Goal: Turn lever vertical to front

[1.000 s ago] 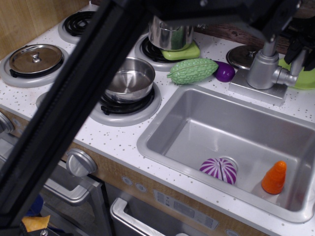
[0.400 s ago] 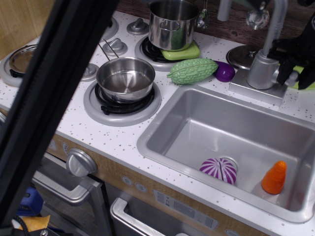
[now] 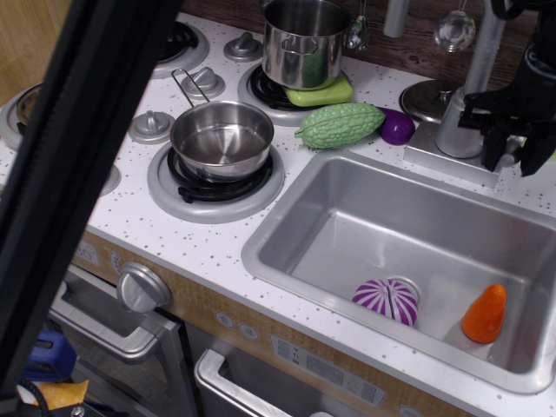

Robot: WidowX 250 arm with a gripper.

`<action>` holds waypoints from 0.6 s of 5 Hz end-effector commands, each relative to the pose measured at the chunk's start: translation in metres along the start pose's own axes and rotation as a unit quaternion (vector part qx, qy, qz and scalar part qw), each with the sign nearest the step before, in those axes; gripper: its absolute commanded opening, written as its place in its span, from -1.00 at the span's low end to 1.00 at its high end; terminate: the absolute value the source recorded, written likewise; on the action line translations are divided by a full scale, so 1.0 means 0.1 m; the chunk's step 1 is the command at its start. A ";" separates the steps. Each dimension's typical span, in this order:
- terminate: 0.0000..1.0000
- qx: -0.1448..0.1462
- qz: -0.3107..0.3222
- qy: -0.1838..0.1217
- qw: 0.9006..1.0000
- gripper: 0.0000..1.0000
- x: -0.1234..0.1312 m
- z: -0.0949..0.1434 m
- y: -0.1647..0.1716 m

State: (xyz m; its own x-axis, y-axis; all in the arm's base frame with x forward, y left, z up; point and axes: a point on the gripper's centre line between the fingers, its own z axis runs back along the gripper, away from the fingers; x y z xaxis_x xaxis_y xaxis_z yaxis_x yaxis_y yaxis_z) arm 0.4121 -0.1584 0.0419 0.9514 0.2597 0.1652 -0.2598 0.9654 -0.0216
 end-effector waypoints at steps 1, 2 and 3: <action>-1.00 0.002 0.003 -0.014 1.000 -1.00 -0.17 0.09 -0.01; -1.00 0.009 0.000 -0.020 1.000 -1.00 -0.18 0.07 -0.02; -1.00 0.025 -0.011 -0.021 0.999 -1.00 -0.12 0.10 0.01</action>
State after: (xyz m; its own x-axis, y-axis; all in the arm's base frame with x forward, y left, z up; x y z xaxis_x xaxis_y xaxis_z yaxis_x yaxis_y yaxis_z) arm 0.3929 -0.1555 0.0375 0.9654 0.2083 0.1571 -0.2276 0.9667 0.1169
